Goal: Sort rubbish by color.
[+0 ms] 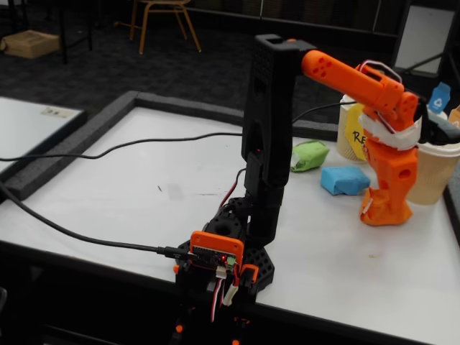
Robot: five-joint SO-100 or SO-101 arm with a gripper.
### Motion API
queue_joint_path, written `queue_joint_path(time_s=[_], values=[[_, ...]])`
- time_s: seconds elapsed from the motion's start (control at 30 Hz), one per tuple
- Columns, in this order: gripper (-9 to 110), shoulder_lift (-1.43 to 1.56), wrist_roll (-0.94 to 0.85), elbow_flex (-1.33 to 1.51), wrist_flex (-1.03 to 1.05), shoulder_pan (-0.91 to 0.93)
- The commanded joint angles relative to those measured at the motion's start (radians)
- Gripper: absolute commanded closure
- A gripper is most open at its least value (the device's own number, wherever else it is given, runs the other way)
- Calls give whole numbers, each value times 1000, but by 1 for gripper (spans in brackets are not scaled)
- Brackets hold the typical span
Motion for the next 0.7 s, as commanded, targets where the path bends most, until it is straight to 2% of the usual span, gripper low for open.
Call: queue_joint_path(time_s=[0.0, 0.43, 0.67], values=[[101, 43, -9, -107, 43, 15], [101, 383, -8, -356, 518, 14], [101, 520, -8, -522, 574, 14]])
